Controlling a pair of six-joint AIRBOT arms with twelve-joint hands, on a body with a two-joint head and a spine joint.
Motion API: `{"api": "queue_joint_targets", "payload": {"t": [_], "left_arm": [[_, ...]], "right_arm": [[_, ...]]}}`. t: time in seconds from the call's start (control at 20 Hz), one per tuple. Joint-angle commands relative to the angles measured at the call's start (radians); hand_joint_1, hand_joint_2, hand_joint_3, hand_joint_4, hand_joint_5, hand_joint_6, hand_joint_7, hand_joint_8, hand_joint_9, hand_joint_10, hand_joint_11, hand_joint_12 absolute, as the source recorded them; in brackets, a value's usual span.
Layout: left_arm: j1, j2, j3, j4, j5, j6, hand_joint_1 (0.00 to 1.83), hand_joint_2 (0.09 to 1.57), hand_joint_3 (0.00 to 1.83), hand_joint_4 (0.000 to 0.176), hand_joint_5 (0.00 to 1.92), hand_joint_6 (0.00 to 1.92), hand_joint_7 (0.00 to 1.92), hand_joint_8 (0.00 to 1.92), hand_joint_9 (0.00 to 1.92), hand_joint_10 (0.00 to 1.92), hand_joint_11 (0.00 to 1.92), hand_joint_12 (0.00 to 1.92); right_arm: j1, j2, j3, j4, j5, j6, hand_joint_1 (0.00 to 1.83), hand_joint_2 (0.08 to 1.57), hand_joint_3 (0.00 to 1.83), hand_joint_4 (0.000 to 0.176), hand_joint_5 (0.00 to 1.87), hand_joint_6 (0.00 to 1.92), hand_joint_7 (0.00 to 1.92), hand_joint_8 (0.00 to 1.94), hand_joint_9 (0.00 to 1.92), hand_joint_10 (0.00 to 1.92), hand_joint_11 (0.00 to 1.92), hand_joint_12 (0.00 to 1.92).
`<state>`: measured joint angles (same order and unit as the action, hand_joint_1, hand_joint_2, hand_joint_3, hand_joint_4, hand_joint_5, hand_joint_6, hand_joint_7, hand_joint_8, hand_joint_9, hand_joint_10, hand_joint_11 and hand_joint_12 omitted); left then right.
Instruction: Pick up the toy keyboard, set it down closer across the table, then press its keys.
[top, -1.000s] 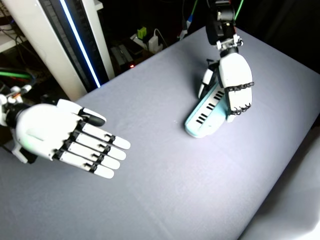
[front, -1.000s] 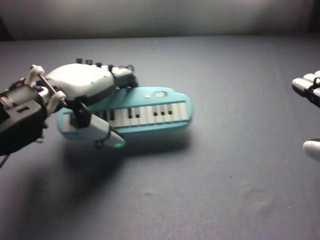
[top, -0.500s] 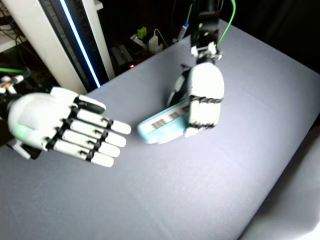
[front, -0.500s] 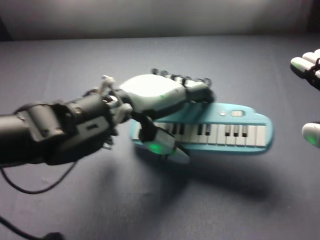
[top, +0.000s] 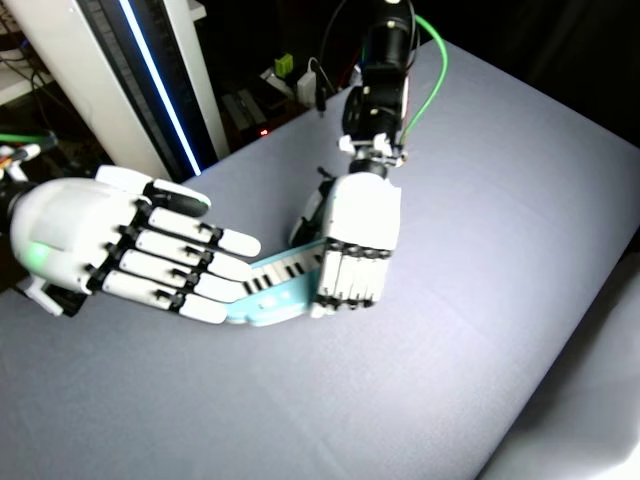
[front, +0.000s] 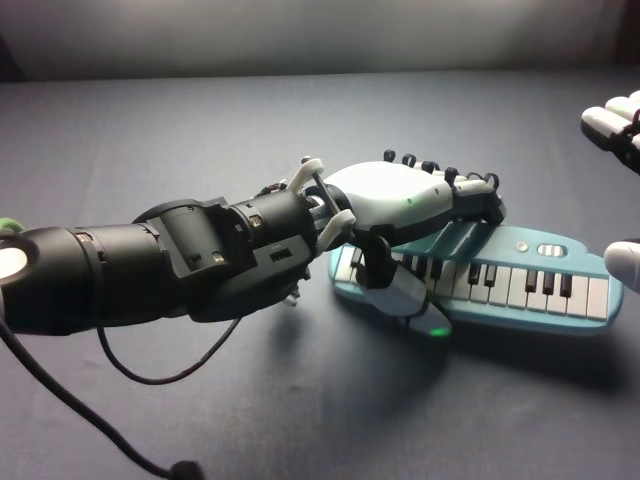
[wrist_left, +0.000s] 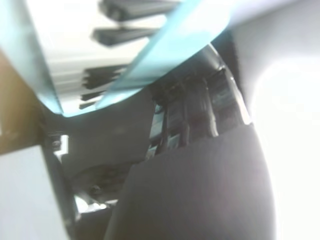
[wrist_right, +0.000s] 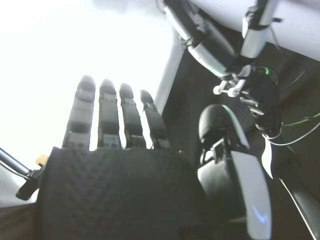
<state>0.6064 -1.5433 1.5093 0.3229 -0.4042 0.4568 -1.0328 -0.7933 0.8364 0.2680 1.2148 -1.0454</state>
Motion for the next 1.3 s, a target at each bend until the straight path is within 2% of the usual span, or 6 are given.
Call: {"api": "queue_joint_targets", "payload": {"t": [0.0,0.15,0.4,0.55,0.75,1.25], "left_arm": [[-0.012,0.001,0.003,-0.013,-0.125,-0.012,0.9,1.09,0.0,0.067,0.1,0.19,0.1,0.12,0.08,0.27,0.01,0.97],[0.002,0.005,0.003,-0.01,-0.146,-0.047,0.81,1.03,0.0,0.127,0.0,0.0,0.0,0.0,0.0,0.01,0.0,0.12],[0.007,0.088,-0.051,0.001,-0.215,-0.051,0.61,0.99,0.0,0.146,0.0,0.0,0.0,0.0,0.0,0.0,0.0,0.0],[0.027,0.226,-0.126,-0.062,-0.266,0.033,0.62,1.1,0.01,0.061,0.03,0.01,0.0,0.0,0.0,0.0,0.0,0.0],[0.123,0.401,-0.223,-0.223,-0.398,0.141,0.54,1.23,0.03,0.026,0.08,0.02,0.0,0.0,0.0,0.0,0.0,0.0],[0.303,0.558,-0.334,-0.479,-0.663,0.244,0.49,1.27,0.0,0.0,0.1,0.0,0.0,0.0,0.0,0.0,0.0,0.0]], "right_arm": [[0.004,0.006,0.0,-0.005,0.129,0.01,0.0,1.37,0.0,0.033,0.0,0.0,0.0,0.0,0.0,0.0,0.0,0.0],[0.004,0.006,-0.001,-0.005,0.133,0.014,0.0,1.36,0.0,0.052,0.0,0.0,0.0,0.0,0.0,0.0,0.0,0.0],[0.004,0.009,-0.006,-0.011,0.135,0.017,0.0,1.35,0.0,0.05,0.0,0.0,0.0,0.0,0.0,0.0,0.0,0.0],[0.004,0.01,-0.004,-0.028,0.107,0.019,0.0,1.35,0.0,0.073,0.0,0.0,0.0,0.0,0.0,0.0,0.0,0.0],[0.021,-0.015,0.014,-0.054,0.023,0.019,0.03,1.4,0.01,0.035,0.0,0.0,0.0,0.0,0.0,0.0,0.0,0.0],[0.196,-0.163,0.119,-0.107,-0.34,-0.109,0.12,1.4,0.0,0.034,0.17,0.03,0.0,0.0,0.0,0.0,0.0,0.0]]}}
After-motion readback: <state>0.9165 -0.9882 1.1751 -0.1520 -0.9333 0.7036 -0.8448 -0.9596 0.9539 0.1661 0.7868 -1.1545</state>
